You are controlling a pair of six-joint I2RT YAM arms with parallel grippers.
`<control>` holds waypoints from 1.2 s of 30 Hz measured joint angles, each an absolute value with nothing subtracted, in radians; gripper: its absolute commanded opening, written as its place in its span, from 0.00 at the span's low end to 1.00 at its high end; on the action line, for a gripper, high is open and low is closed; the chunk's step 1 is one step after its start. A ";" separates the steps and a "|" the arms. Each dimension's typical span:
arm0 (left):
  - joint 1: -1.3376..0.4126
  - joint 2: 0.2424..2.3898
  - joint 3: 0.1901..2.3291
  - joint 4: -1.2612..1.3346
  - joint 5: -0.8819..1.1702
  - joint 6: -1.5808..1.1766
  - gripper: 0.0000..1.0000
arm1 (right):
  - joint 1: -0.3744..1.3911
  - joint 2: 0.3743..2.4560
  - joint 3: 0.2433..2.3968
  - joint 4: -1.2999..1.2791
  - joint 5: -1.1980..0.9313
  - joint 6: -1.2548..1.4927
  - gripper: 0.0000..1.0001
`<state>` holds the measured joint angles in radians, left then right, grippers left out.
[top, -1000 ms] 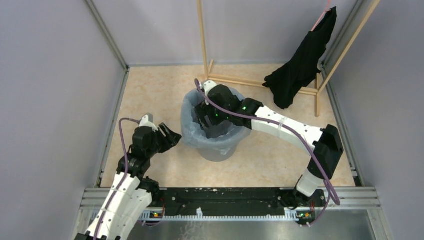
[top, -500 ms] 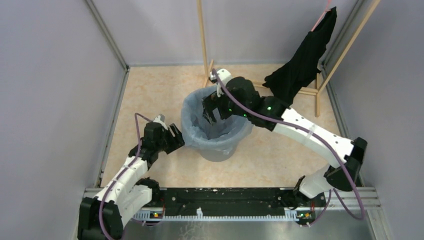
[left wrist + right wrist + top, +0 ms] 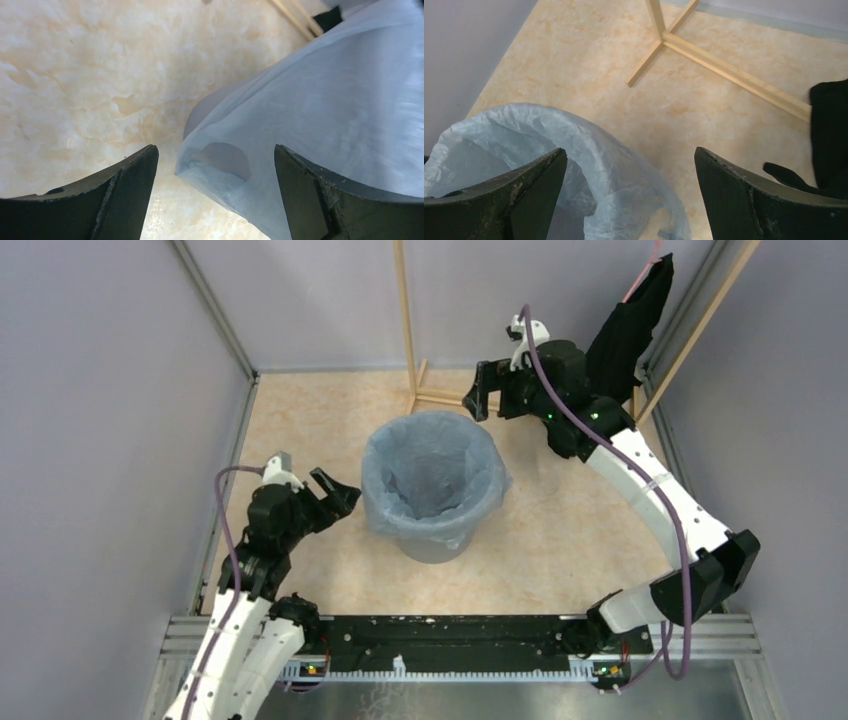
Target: Put the trash bags into the trash bin
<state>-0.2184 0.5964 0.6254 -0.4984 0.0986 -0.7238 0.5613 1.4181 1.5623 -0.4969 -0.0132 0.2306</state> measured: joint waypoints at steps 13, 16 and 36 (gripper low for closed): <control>-0.218 0.422 0.966 -0.644 -0.123 -0.628 0.92 | 0.539 1.480 1.367 -0.479 -0.353 0.334 0.82; -0.218 0.417 1.020 -0.649 -0.153 -0.600 0.92 | 0.574 1.480 1.367 -0.457 -0.356 0.363 0.81; -0.218 0.373 1.101 -0.708 -0.207 -0.554 0.93 | 0.959 1.501 1.252 -0.087 -0.150 0.624 0.81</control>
